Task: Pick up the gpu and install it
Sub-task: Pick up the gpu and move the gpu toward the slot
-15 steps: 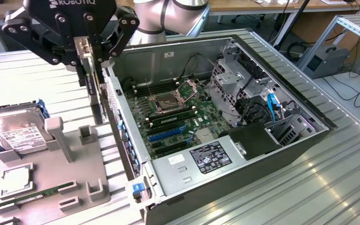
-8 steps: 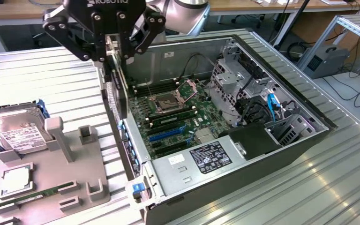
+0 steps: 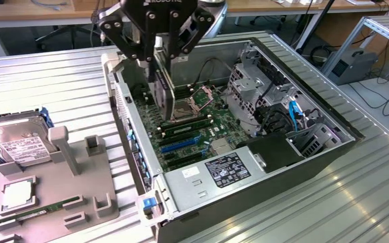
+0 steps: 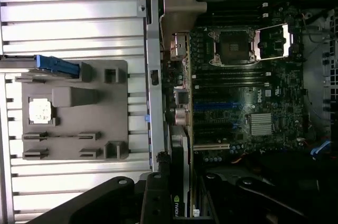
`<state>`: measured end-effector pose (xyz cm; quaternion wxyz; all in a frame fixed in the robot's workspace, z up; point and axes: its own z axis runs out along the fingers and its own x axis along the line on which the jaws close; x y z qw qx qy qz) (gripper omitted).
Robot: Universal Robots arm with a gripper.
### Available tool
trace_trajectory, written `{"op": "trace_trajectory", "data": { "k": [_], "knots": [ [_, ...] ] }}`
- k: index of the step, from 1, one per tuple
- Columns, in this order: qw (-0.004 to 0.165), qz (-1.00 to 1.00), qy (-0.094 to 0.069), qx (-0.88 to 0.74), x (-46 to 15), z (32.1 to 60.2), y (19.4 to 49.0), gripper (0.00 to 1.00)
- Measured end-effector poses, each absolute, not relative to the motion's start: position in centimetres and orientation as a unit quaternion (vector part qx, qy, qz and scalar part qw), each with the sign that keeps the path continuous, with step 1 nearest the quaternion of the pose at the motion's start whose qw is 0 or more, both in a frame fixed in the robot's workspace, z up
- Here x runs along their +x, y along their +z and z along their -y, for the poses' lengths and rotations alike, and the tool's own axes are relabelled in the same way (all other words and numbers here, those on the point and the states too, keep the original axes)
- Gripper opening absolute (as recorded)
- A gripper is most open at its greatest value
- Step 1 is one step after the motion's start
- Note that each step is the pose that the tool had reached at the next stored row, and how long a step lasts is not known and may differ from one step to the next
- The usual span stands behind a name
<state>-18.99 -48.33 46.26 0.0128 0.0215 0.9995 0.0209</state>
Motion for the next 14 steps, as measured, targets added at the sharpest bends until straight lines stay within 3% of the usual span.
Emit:
{"op": "trace_trajectory", "data": {
  "k": [14],
  "knots": [
    [0.013, -0.999, 0.021, 0.021, -6.1, 48.3, 46.2, 0.27]
  ]
}}
